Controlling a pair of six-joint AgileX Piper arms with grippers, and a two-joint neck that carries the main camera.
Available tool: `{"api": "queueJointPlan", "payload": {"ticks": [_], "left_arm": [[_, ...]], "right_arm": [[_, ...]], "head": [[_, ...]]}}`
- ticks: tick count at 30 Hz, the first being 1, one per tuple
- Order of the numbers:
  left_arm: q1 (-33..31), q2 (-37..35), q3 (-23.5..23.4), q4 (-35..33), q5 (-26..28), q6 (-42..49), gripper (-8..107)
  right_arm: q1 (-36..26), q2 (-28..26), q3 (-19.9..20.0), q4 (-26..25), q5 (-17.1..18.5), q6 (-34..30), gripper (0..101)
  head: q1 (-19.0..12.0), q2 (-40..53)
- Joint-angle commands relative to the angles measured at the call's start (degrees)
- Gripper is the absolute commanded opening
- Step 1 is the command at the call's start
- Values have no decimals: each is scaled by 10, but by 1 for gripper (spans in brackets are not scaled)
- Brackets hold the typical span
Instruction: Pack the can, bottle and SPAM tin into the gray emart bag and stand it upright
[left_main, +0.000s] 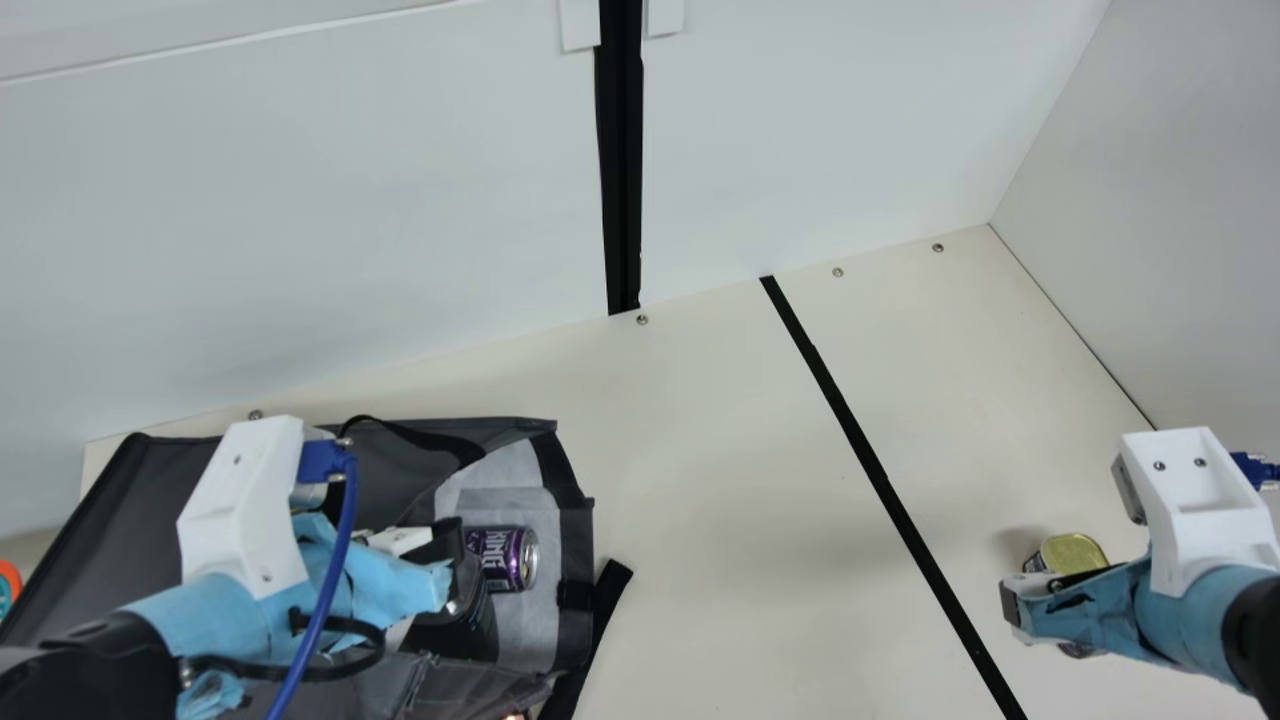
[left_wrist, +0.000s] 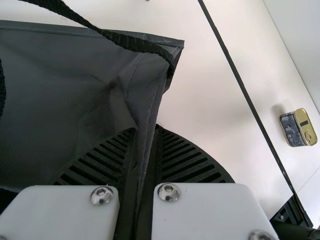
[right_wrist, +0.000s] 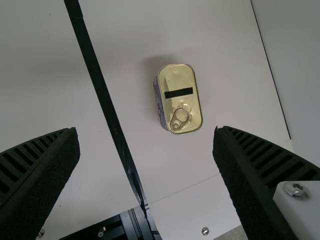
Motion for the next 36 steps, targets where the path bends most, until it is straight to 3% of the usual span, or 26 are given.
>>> {"api": "queueJointPlan", "payload": {"ticks": [1, 36], "left_arm": [[0, 0, 0, 0, 0, 0, -8], [0, 0, 0, 0, 0, 0, -8]], "right_arm": [[-8, 3, 0, 6, 0, -11, 95], [-165, 74, -3, 80, 0, -218, 95]], "head": [[-13, -1], [-13, -1]]}}
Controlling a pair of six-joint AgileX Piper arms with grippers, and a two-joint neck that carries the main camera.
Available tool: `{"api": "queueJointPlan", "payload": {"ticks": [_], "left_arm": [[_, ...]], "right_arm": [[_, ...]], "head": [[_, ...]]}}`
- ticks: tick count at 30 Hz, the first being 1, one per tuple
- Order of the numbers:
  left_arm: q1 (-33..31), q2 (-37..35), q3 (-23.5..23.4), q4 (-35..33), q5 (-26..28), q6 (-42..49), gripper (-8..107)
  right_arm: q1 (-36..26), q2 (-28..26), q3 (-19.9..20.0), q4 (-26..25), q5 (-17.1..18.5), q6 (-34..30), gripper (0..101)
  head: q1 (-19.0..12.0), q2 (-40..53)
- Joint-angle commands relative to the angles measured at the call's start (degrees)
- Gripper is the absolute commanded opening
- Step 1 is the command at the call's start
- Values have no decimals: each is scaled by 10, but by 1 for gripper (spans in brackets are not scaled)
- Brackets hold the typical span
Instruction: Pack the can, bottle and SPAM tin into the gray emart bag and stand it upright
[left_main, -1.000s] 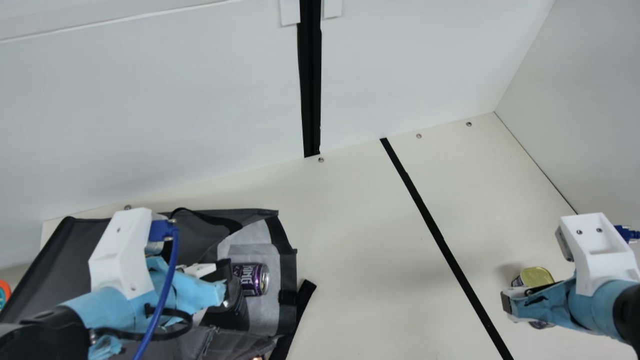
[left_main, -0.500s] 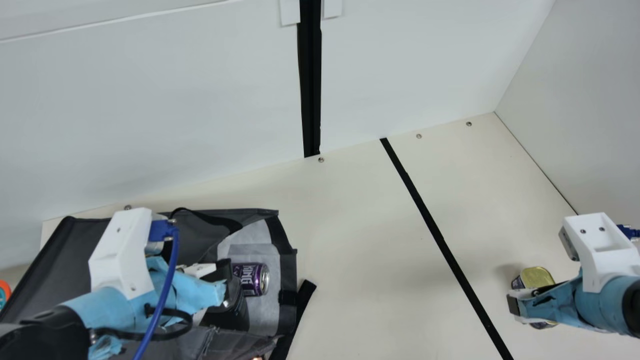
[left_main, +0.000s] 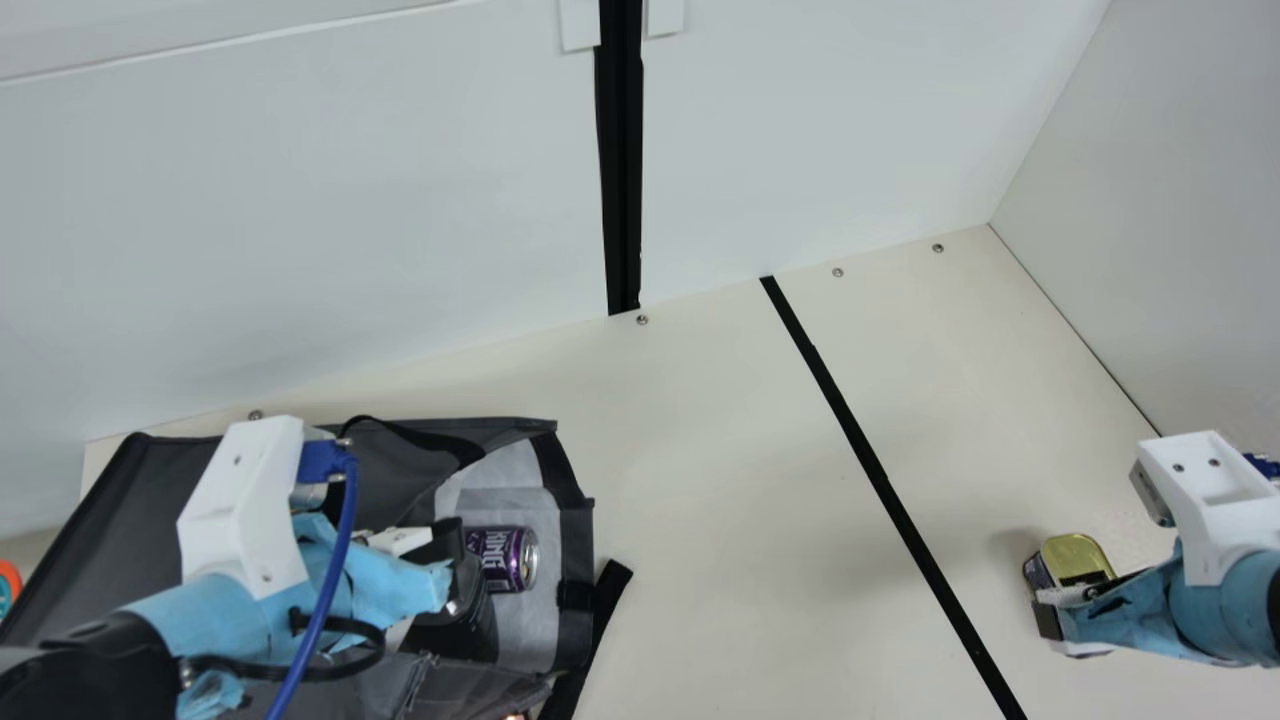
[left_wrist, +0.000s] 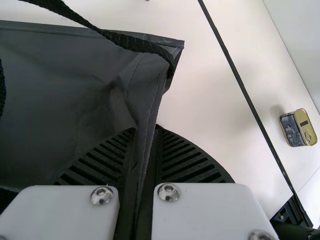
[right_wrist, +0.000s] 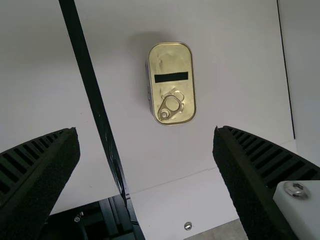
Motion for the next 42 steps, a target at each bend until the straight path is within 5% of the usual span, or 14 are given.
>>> {"api": "queueJointPlan", "payload": {"ticks": [1, 42], "left_arm": [[0, 0, 0, 0, 0, 0, -8], [0, 0, 0, 0, 0, 0, -8]], "right_arm": [[-7, 3, -1, 3, 1, -11, 95], [-69, 168, 46, 28, -135, -143, 95]], "head": [[-13, -1], [-13, -1]]}}
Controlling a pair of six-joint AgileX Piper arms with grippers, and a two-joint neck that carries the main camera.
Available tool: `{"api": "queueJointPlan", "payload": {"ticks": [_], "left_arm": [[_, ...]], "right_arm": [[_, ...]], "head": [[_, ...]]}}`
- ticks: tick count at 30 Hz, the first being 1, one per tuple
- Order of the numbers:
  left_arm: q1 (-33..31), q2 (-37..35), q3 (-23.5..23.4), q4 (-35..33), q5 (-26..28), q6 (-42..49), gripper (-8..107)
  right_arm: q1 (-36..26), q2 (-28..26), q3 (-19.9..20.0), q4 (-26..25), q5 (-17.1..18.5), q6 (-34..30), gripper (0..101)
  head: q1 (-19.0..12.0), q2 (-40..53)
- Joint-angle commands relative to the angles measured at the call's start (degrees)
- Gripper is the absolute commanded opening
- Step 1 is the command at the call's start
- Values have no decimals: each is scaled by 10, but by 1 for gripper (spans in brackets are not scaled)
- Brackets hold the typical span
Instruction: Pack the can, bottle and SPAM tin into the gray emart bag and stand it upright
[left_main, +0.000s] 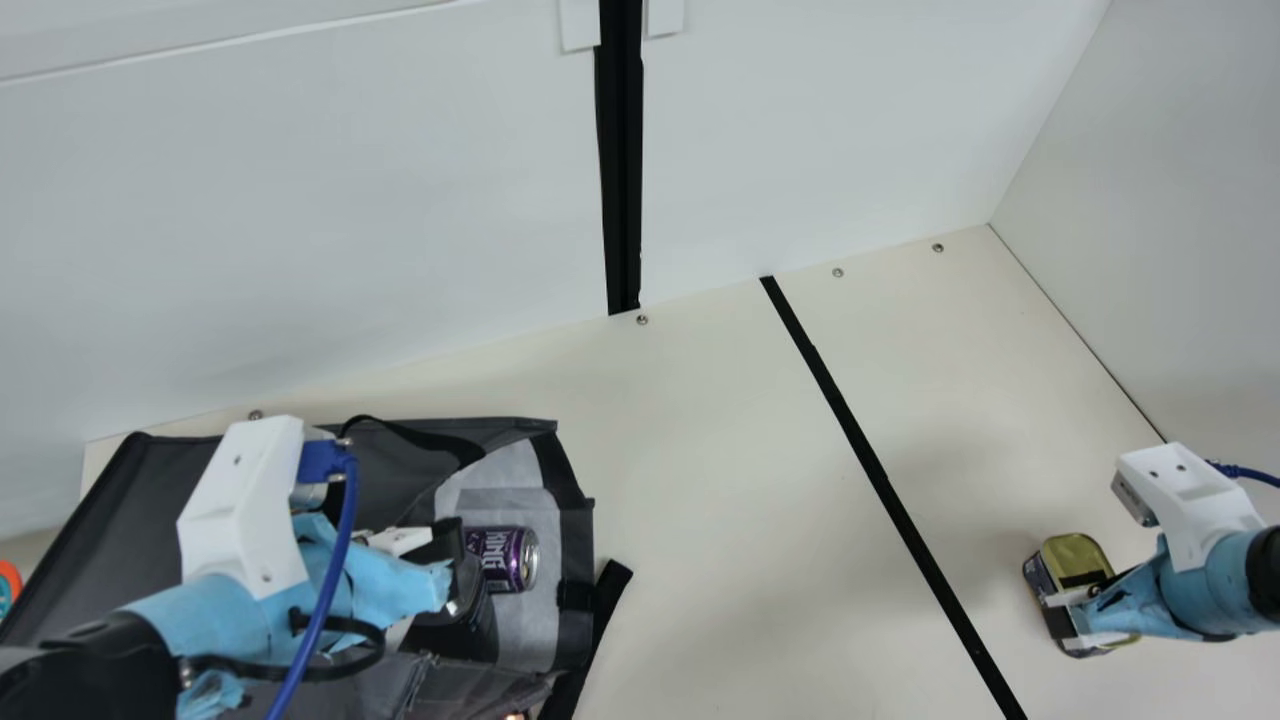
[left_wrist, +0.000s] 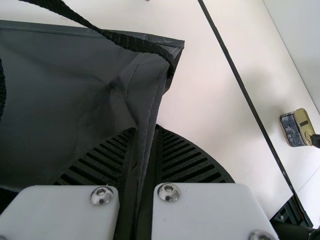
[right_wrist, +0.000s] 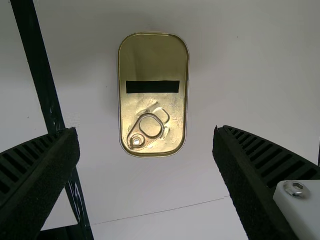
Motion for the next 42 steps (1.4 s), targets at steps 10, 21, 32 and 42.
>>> {"api": "queueJointPlan", "payload": {"ticks": [10, 21, 32, 42], "left_arm": [[0, 0, 0, 0, 0, 0, -8], [0, 0, 0, 0, 0, 0, -8], [0, 0, 0, 0, 0, 0, -8], [0, 0, 0, 0, 0, 0, -8]], "right_arm": [[1, 52, 1, 12, -35, -15, 95], [5, 98, -1, 20, -64, -18, 95], [11, 131, -3, 29, -79, -23, 68], [13, 146, -14, 45, -74, -39, 1]], "head": [[-13, 0], [-13, 0], [-13, 0], [-13, 0]]}}
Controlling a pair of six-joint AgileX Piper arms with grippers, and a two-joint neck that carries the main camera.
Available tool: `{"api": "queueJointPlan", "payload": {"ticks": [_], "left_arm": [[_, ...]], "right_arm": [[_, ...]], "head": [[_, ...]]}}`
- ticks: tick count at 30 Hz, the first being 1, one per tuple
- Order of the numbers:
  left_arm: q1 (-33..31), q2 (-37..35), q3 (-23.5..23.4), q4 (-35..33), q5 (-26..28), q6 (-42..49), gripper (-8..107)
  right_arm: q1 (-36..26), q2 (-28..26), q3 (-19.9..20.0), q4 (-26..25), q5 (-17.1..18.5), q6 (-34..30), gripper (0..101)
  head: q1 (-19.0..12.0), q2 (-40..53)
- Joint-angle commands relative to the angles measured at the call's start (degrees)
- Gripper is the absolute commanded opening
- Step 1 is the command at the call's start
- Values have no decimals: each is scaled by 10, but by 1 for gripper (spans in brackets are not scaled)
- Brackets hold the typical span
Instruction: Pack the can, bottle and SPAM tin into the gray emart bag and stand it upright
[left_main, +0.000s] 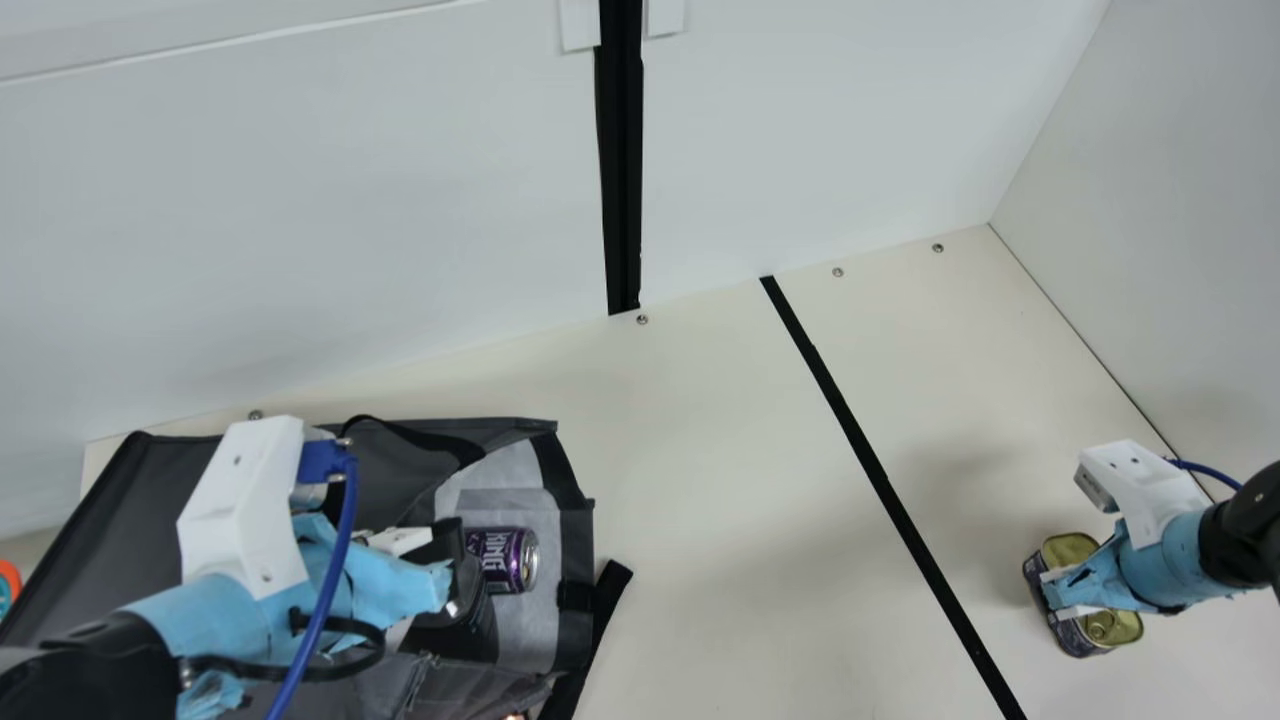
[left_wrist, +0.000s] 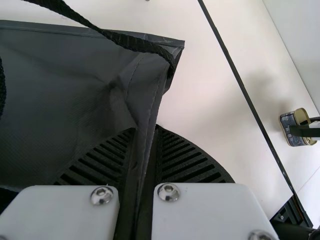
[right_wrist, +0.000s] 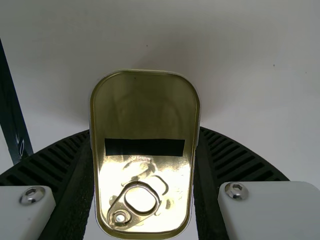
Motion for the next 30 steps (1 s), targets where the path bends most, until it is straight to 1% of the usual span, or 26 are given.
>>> {"api": "queueJointPlan", "payload": {"ticks": [1, 10, 16, 22, 30], "left_arm": [[0, 0, 0, 0, 0, 0, -8], [0, 0, 0, 0, 0, 0, -8], [0, 0, 0, 0, 0, 0, -8], [0, 0, 0, 0, 0, 0, -8], [0, 0, 0, 0, 0, 0, -8]], "right_arm": [[1, 1, -2, 6, 3, -4, 0], [11, -9, -22, 26, 24, -25, 0], [30, -24, -32, 31, 39, -25, 0], [62, -39, -41, 30, 54, -8, 0], [124, -54, -53, 27, 69, 22, 0]], "head": [[-13, 0], [-13, 0], [-13, 0], [-13, 0], [-13, 0]]}}
